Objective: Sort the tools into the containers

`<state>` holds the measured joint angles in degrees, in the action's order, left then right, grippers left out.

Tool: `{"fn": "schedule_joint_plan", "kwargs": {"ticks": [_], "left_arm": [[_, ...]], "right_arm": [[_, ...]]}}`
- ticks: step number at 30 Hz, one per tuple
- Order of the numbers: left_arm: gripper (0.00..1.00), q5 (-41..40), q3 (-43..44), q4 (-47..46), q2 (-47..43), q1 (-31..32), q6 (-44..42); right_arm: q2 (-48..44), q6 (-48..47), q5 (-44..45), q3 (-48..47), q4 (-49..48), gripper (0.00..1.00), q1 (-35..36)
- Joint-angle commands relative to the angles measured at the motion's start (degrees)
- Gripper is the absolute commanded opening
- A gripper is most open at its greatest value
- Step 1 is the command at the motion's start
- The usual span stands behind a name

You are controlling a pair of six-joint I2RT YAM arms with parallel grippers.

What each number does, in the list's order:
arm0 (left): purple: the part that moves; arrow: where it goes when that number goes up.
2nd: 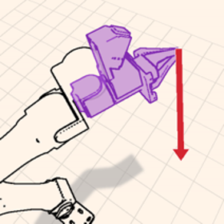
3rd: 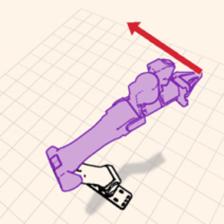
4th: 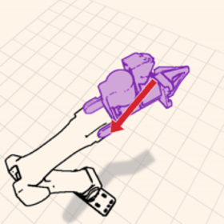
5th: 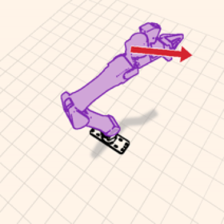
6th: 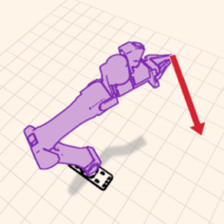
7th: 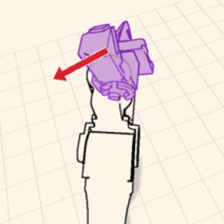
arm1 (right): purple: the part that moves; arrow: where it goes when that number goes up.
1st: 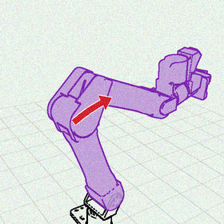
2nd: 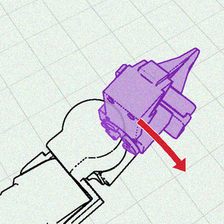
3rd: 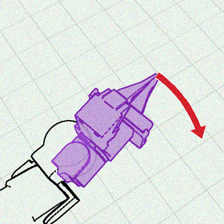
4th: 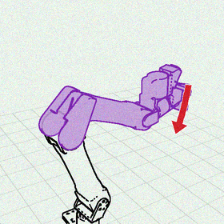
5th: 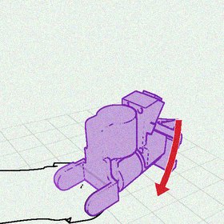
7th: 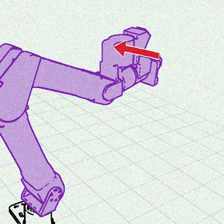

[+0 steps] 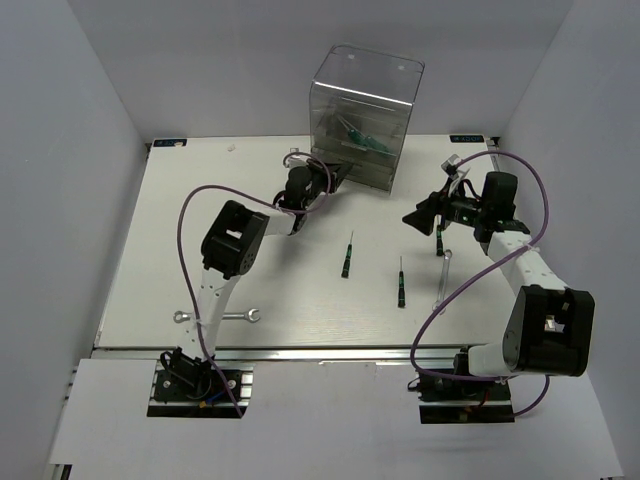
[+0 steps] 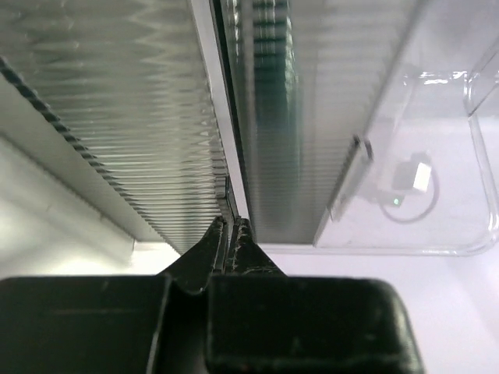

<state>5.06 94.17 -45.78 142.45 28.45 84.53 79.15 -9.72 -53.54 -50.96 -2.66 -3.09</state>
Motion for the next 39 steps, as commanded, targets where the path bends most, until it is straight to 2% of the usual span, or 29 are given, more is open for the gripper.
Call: {"fn": "schedule_joint_plan", "kwargs": {"ticks": [1,8,12,17,18,19,20,21,24,26,33,35,37,39], "left_arm": [[0.0,-0.1,-6.4,-3.2,-7.5,-0.8,-2.5],[0.0,2.1,-24.1,-9.4,-17.3,-0.7,-3.1],[0.0,1.8,-32.5,-9.8,-23.4,-0.8,-4.7],[0.0,3.5,-33.7,-5.9,-26.6,-1.2,-7.0],[0.04,4.0,-32.7,-5.4,-26.5,-1.3,-7.3],[0.14,4.6,-32.1,-4.6,-26.3,-1.3,-7.3],[0.27,5.8,-31.3,-2.8,-25.9,-1.5,-7.4],[0.43,6.4,-30.7,-2.1,-25.7,-1.6,-7.9],[0.61,6.6,-30.2,0.0,-26.0,-1.8,-7.9],[0.66,6.5,-31.0,1.9,-27.0,-2.1,-7.7],[0.68,9.8,-34.5,5.7,-31.4,-3.7,-10.0],[0.69,12.1,-34.5,10.1,-32.8,-4.0,-12.9],[0.69,13.7,-34.6,15.9,-35.7,-4.2,-15.3],[0.66,13.6,-36.4,19.4,-38.5,-4.2,-19.2]], "right_arm": [[-1.4,-1.3,1.4,0.2,1.3,0.73,-0.2],[-1.0,-1.6,3.7,0.2,2.3,0.74,-0.2],[-1.1,-1.6,7.2,0.1,4.2,0.74,-0.2],[-1.1,-0.2,12.7,-0.1,5.0,0.73,-0.2],[-1.3,0.0,13.1,-0.2,5.6,0.73,-0.2],[-1.5,0.4,14.3,-0.2,5.6,0.73,-0.2],[-1.7,0.7,14.9,-0.5,5.6,0.73,-0.1],[-1.7,0.1,15.0,-0.7,6.7,0.74,-0.1],[-1.8,-1.1,16.9,-1.2,8.8,0.78,-0.1],[-1.6,-2.0,17.8,-1.5,10.2,0.8,-0.1],[-2.2,-4.3,20.3,-1.0,13.8,0.82,0.0],[-2.3,-5.4,20.8,-1.1,15.1,0.82,0.0],[-2.2,-6.2,22.4,-1.9,16.1,0.89,0.0],[-2.2,-8.1,26.3,-3.4,19.6,0.89,0.1]]}}
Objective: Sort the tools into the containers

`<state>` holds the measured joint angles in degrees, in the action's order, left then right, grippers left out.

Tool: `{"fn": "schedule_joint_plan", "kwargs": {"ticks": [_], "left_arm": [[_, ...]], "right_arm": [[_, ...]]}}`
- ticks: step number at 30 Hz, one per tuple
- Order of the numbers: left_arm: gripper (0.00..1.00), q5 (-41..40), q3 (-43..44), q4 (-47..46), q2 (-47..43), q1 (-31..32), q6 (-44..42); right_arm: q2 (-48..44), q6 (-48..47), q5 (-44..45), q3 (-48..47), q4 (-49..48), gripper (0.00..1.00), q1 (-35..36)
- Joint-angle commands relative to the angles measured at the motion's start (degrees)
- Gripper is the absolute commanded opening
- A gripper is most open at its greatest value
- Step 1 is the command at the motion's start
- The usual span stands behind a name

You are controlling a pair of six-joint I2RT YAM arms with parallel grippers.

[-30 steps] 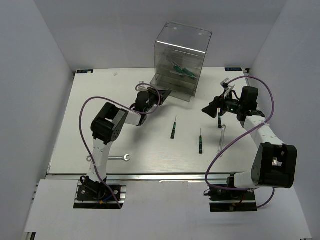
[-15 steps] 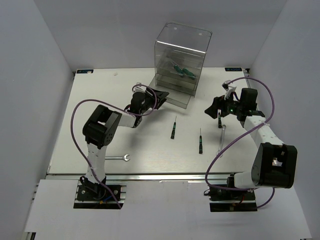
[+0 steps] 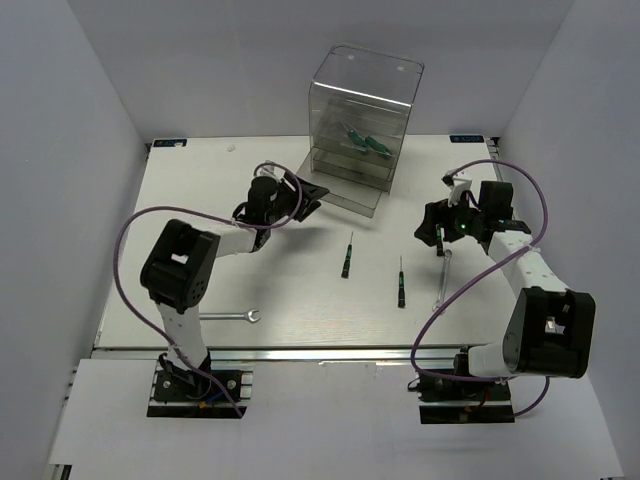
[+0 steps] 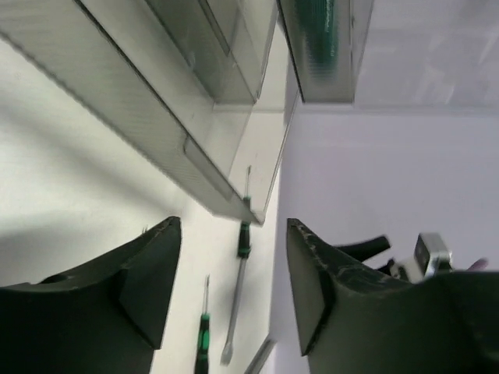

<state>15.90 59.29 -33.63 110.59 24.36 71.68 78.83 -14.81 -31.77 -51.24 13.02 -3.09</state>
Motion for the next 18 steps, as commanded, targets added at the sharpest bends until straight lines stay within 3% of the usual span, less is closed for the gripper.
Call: {"fn": "schedule_joint_plan", "kwargs": {"ticks": [1,4,5,7,8,9,10,11,13,18], "left_arm": [[0.64,2.2,-2.4,10.5,-9.9,-0.1,-7.4],[0.55,0.0,-3.8,21.7,-16.2,-0.2,-14.2],[0.51,-1.3,-3.0,25.9,-17.4,-0.2,-20.1],[0.5,-4.9,0.5,39.5,-19.8,0.0,-28.0],[0.49,-6.0,1.0,42.1,-20.8,0.0,-29.8],[0.42,-7.2,1.4,46.3,-21.8,0.2,-31.4],[0.38,-8.3,1.9,48.5,-22.8,0.2,-32.6],[0.34,-9.6,2.1,50.3,-24.2,0.2,-34.1],[0.27,-12.2,2.7,55.3,-24.9,0.3,-35.0],[0.3,-12.2,0.0,58.3,-27.1,0.2,-35.3]], "right_arm": [[-2.6,-3.6,5.9,-3.0,3.8,0.89,0.1],[-6.2,-3.8,12.6,1.0,-2.2,0.89,0.0],[-6.4,-3.2,14.1,1.4,-3.2,0.89,0.0],[-3.4,-2.9,15.0,-1.2,0.1,0.86,0.0],[-1.7,-2.2,15.4,-2.8,2.0,0.77,0.0],[2.6,-0.2,16.3,-4.5,5.7,0.47,0.0],[4.9,0.5,16.9,-6.3,7.7,0.35,0.0],[6.8,1.4,17.3,-9.5,8.9,0.3,0.0],[11.6,3.4,19.5,-11.7,10.5,0.3,0.1],[17.4,2.2,25.0,-15.1,9.5,0.5,0.4]]}}
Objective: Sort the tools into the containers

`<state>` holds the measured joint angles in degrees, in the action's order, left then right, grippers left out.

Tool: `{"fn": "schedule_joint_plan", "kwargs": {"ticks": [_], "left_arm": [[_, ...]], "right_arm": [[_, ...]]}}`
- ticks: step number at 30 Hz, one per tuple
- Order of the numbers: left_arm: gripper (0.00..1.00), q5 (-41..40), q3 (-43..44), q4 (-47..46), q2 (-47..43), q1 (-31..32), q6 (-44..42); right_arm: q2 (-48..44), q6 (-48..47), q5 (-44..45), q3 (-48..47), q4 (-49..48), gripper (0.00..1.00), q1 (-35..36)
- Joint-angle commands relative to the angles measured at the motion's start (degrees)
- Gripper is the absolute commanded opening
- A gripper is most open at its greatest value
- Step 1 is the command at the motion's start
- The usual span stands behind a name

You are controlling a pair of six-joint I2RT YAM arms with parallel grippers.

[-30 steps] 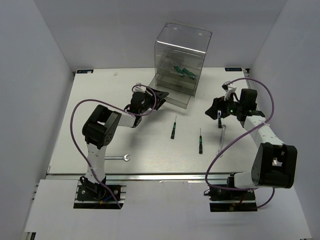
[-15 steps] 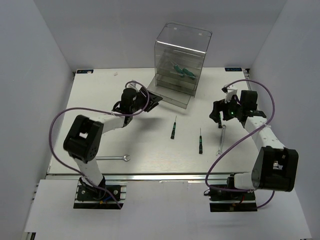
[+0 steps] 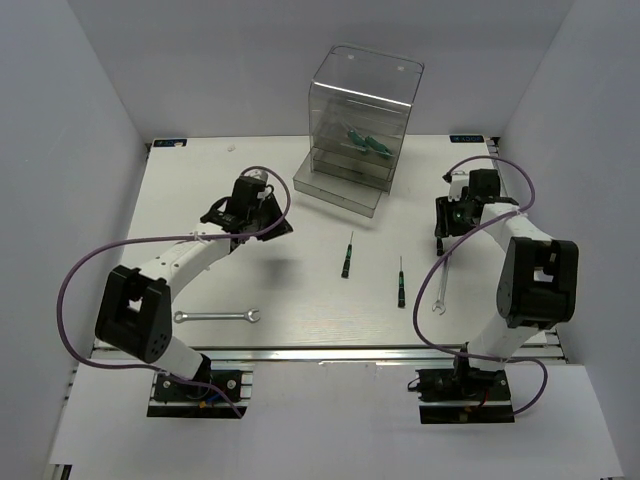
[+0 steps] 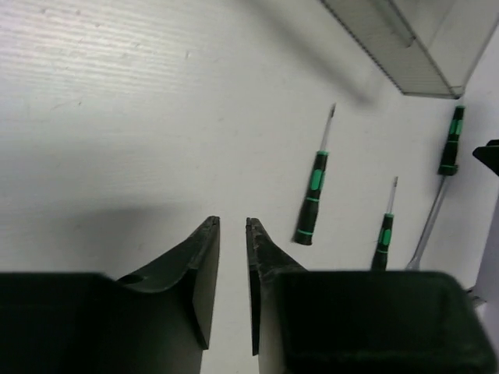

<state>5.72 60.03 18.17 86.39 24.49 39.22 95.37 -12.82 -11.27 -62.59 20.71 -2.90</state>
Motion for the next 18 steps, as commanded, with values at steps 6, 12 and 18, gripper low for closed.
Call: {"fn": "schedule_joint_plan", "kwargs": {"ticks": [6,12,18], "left_arm": [[0.47,-1.9,-8.1,1.0,-8.4,-1.4,2.1],[0.5,6.1,-14.2,-4.9,-10.5,-6.4,6.0],[0.51,2.3,-9.4,0.8,-9.8,-6.4,2.2]], "right_arm": [[5.2,-1.5,6.3,-4.7,1.2,0.54,0.3],[8.7,-1.8,7.1,-3.7,-1.6,0.5,2.1],[10.4,0.9,7.7,-3.2,-3.1,0.44,2.8]]}}
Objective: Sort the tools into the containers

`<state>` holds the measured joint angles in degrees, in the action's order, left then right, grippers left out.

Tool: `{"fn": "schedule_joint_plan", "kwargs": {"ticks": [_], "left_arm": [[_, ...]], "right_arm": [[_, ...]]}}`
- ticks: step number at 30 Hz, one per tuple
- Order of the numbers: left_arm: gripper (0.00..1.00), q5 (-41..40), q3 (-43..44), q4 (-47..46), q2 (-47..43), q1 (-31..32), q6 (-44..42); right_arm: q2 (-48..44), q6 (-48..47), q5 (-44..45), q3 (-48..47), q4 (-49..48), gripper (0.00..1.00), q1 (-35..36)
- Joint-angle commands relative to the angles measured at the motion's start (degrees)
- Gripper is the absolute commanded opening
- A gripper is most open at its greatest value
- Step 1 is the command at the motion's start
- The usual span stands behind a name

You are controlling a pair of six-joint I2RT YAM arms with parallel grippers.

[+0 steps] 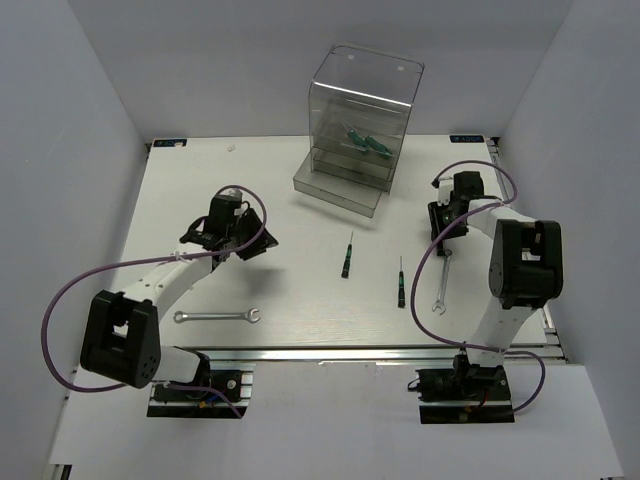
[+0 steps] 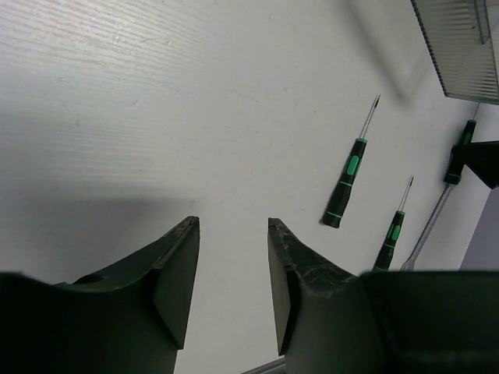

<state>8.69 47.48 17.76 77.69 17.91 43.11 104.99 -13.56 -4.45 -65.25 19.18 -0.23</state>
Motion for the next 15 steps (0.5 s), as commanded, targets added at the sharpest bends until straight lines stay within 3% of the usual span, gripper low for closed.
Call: {"fn": "schedule_joint_plan", "kwargs": {"ticks": [1,8,12,15], "left_arm": [[0.51,-1.0,4.0,1.7,-1.1,0.1,-2.5],[0.44,-2.6,5.8,4.4,0.6,0.5,-3.1],[0.44,-4.0,8.1,4.7,2.3,4.5,-5.3],[0.45,-5.2,10.1,5.7,5.2,7.2,-7.3]], "right_arm": [[1.1,2.1,1.0,-0.4,-1.5,0.42,0.1],[0.8,3.3,-1.4,0.0,-0.5,0.1,0.1],[-1.8,-1.5,-11.1,-1.9,1.6,0.0,0.1],[-4.2,-5.8,-18.9,-5.2,2.9,0.0,0.1]]}}
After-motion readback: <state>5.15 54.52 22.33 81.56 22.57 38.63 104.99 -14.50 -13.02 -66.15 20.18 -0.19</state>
